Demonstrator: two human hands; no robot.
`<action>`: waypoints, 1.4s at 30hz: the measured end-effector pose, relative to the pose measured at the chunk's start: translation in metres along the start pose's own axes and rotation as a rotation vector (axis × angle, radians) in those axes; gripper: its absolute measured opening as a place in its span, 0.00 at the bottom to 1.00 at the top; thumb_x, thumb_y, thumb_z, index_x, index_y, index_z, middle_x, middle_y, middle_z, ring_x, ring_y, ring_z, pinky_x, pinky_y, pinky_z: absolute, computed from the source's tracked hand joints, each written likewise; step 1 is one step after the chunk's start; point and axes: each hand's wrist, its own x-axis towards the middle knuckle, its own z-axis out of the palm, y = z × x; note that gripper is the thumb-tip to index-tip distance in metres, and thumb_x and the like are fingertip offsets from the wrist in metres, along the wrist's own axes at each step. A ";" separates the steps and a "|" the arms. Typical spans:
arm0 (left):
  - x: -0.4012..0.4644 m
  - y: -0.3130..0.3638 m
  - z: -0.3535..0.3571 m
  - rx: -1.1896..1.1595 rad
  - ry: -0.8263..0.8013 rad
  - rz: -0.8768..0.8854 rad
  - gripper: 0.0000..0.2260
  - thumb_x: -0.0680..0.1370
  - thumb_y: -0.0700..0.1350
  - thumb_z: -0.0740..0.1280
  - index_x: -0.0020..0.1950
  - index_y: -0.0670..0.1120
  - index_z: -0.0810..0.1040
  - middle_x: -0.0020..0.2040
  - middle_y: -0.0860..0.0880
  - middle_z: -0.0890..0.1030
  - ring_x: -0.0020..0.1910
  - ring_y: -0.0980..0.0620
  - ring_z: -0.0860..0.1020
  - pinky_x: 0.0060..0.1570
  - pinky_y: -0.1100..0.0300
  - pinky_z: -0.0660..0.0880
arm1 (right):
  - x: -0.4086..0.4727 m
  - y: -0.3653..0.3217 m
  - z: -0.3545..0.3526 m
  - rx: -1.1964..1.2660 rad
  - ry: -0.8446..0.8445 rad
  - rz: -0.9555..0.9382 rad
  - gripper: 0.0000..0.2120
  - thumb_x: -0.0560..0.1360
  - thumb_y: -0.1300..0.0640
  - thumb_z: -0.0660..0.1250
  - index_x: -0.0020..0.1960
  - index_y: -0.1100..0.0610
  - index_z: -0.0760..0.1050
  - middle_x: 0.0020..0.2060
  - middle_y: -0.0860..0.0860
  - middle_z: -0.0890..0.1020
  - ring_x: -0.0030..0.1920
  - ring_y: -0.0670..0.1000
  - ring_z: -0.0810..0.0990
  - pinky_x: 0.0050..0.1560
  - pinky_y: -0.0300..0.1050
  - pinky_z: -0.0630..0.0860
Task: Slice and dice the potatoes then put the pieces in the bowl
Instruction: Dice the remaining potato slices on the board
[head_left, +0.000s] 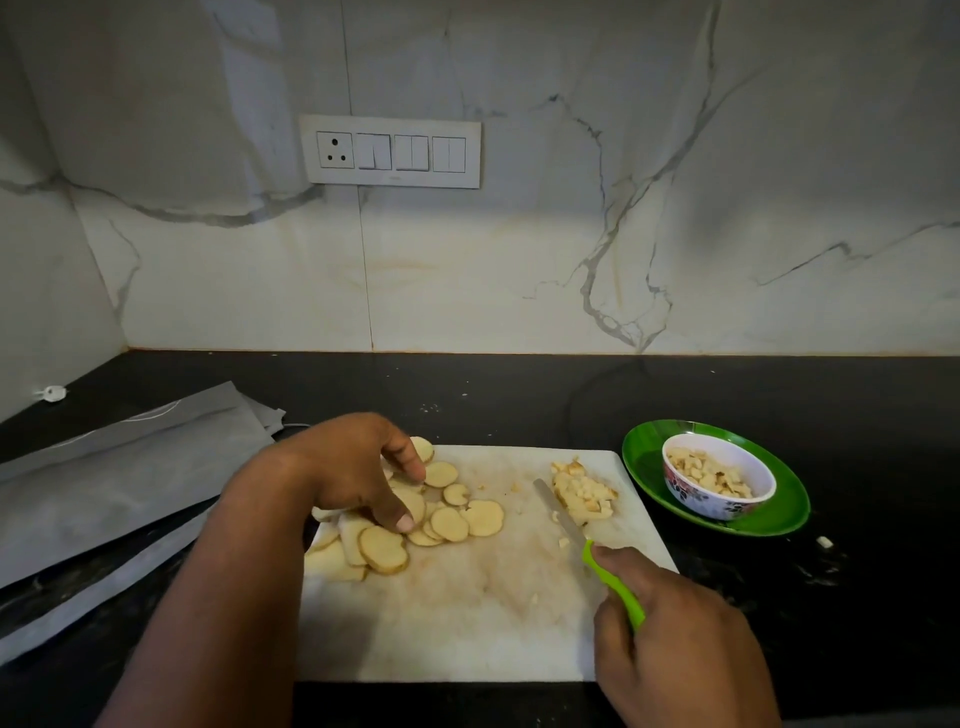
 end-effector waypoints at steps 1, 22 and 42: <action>0.000 0.000 -0.001 0.020 -0.014 -0.011 0.19 0.68 0.48 0.83 0.55 0.59 0.83 0.57 0.62 0.77 0.53 0.60 0.74 0.51 0.61 0.71 | 0.000 0.001 0.002 0.003 0.015 -0.006 0.22 0.62 0.52 0.74 0.54 0.34 0.80 0.37 0.40 0.83 0.38 0.49 0.83 0.35 0.43 0.79; 0.020 0.046 0.041 -0.182 0.371 0.227 0.06 0.74 0.47 0.79 0.46 0.57 0.85 0.43 0.58 0.85 0.43 0.58 0.83 0.49 0.56 0.83 | 0.008 0.005 0.015 0.090 0.116 -0.292 0.20 0.66 0.50 0.67 0.58 0.41 0.79 0.35 0.42 0.82 0.32 0.48 0.80 0.26 0.43 0.75; 0.017 0.004 0.009 -0.103 0.517 0.126 0.05 0.81 0.48 0.71 0.49 0.59 0.82 0.46 0.59 0.83 0.47 0.58 0.81 0.47 0.57 0.77 | 0.004 0.008 0.013 0.127 0.089 -0.277 0.20 0.67 0.52 0.68 0.58 0.40 0.79 0.36 0.41 0.81 0.32 0.47 0.80 0.27 0.42 0.75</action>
